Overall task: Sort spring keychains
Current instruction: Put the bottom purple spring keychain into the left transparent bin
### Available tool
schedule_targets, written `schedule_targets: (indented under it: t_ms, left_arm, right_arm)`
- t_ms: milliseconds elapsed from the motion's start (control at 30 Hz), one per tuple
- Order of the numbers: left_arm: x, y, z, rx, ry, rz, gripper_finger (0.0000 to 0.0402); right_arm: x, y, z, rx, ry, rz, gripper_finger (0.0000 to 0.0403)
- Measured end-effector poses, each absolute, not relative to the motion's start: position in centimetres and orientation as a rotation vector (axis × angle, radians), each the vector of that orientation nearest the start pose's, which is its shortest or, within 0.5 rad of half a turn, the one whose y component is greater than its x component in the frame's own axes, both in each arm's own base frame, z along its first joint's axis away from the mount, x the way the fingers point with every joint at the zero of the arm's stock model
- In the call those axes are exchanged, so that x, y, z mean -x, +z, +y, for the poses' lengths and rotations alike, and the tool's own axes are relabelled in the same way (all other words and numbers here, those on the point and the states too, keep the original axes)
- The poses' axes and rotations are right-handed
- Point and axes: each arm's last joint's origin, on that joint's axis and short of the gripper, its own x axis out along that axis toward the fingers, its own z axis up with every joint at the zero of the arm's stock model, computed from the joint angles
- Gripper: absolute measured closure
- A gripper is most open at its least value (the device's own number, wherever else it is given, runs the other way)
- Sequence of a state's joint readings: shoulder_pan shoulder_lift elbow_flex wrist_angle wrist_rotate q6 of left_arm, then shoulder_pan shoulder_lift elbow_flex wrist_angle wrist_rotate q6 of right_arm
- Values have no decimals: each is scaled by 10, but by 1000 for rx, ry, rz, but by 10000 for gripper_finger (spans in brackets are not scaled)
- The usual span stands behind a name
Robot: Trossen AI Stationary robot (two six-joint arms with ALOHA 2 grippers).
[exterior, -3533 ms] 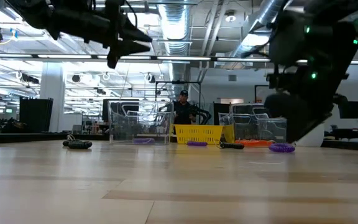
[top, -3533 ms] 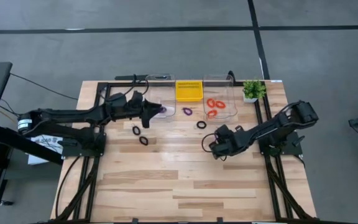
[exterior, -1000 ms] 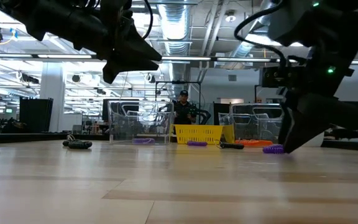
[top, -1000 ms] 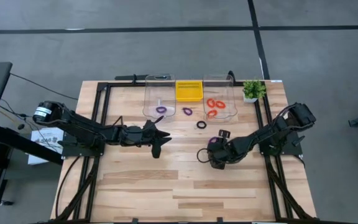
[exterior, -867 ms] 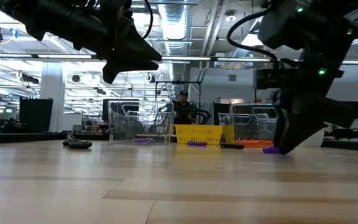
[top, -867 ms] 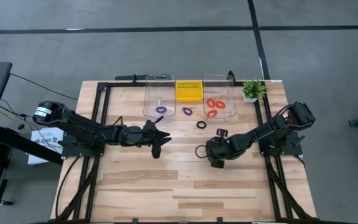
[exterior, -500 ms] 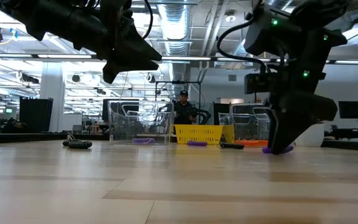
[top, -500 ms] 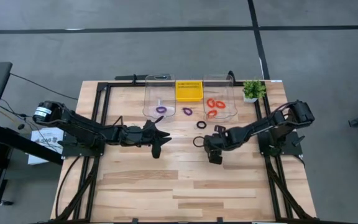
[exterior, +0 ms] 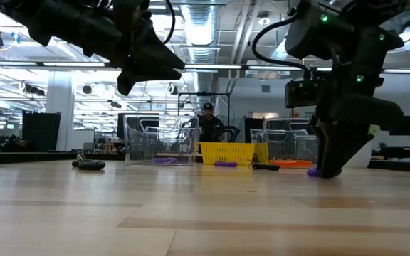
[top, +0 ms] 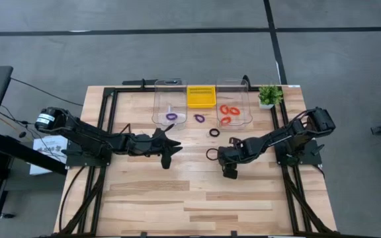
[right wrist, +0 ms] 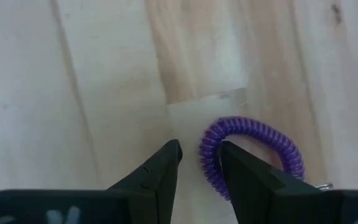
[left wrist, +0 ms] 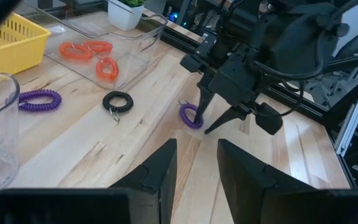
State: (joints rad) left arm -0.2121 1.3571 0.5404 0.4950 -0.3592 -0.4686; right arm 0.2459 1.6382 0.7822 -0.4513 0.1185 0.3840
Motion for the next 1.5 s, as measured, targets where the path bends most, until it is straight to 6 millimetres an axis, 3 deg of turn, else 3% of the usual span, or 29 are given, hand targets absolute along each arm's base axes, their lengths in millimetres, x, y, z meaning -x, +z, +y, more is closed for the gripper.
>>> schedule_targets:
  t_ms: [200,467,633,933,1200,1500]
  left_arm:
    - [-261,194,-51,371,196,272,289]
    - [-260,194,-52,377,192,272,289]
    - [-260,194,-55,376,182,273,289]
    - [-260,194,-56,375,177,274,289]
    - [-260,195,-56,389,170,267,289]
    - [-264,216,-62,403,-85,105,287]
  right_arm:
    - [-259,128,71,-101,-142,1283,310]
    - [-254,111,73,-159,-245,1300,388]
    - [-252,115,81,-164,-297,1241,387]
    - [-260,168,94,-255,-212,965,398]
    - [-272,219,98,-328,-61,584,400]
    - [-282,271,95,-356,209,173,400]
